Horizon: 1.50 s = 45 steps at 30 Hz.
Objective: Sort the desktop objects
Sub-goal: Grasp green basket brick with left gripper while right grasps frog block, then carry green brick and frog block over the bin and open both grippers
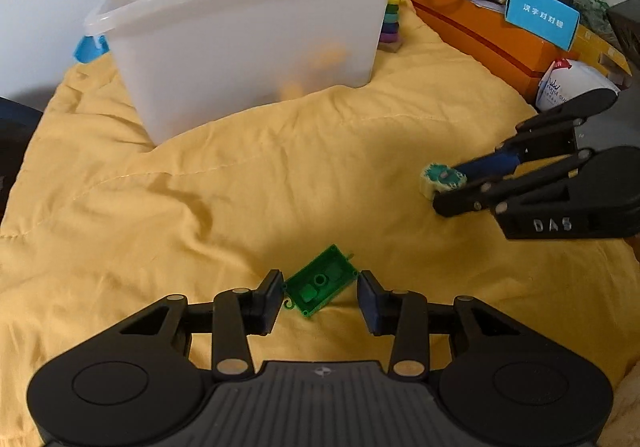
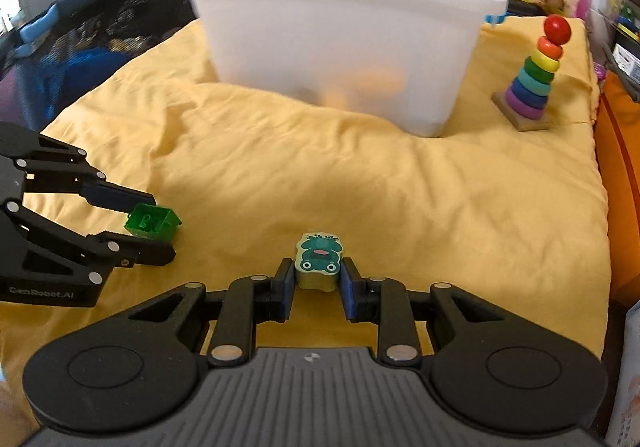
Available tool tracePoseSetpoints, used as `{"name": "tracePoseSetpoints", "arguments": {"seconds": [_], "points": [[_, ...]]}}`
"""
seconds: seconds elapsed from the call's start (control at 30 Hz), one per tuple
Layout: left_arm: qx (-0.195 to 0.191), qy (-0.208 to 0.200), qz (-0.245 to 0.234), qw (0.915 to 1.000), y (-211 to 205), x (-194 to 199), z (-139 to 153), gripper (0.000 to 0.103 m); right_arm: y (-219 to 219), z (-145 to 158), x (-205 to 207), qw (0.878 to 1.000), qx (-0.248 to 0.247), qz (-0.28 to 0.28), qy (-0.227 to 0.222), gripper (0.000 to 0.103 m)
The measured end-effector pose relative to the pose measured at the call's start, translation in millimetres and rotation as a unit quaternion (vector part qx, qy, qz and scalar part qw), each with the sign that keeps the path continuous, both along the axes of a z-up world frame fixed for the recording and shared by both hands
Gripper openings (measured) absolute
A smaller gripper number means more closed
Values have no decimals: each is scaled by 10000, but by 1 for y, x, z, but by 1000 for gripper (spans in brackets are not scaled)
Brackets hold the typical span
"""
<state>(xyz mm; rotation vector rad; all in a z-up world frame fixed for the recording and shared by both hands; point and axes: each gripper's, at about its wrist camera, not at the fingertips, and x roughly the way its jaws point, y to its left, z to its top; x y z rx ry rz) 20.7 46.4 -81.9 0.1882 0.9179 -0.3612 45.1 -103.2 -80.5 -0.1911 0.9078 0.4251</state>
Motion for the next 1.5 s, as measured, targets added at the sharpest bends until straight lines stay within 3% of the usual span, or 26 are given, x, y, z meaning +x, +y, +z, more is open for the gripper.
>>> {"name": "tracePoseSetpoints", "arguments": {"seconds": [0.1, 0.13, 0.2, 0.6, 0.87, 1.07, 1.2, 1.3, 1.43, 1.5], "points": [[-65, -8, 82, 9999, 3, -2, -1, 42, 4, -5, -5, 9999, -96, 96, 24, 28], [-106, -50, 93, 9999, 4, -3, 0, 33, 5, -6, -5, 9999, -92, 89, -1, 29], [-219, -101, 96, 9997, 4, -4, 1, 26, 7, -5, -5, 9999, -101, 95, -40, 29], [-274, -261, -67, 9993, 0, -3, 12, 25, 1, 1, -8, 9998, -106, -78, -127, 27], [-305, -764, -157, 9965, -3, 0, 46, 24, 1, 9, -11, 9997, -55, -107, -212, 27], [-526, -1416, -14, 9885, 6, 12, 99, 24, 3, 38, -3, 9982, 20, -97, -585, 27], [-555, -2056, 78, 9770, 12, 32, 147, 24, 2, 82, 10, 9921, 120, -139, -1244, 27], [-358, -2443, 101, 9690, 11, 57, 170, 24, 4, 118, 30, 9842, 255, -188, -1743, 27], [-151, -2791, 197, 9599, 4, 89, 179, 24, 8, 148, 69, 9744, 287, -364, -2198, 27], [-60, -2713, 276, 9621, 2, 113, 171, 24, 11, 153, 90, 9737, 336, -474, -2204, 27]]}}
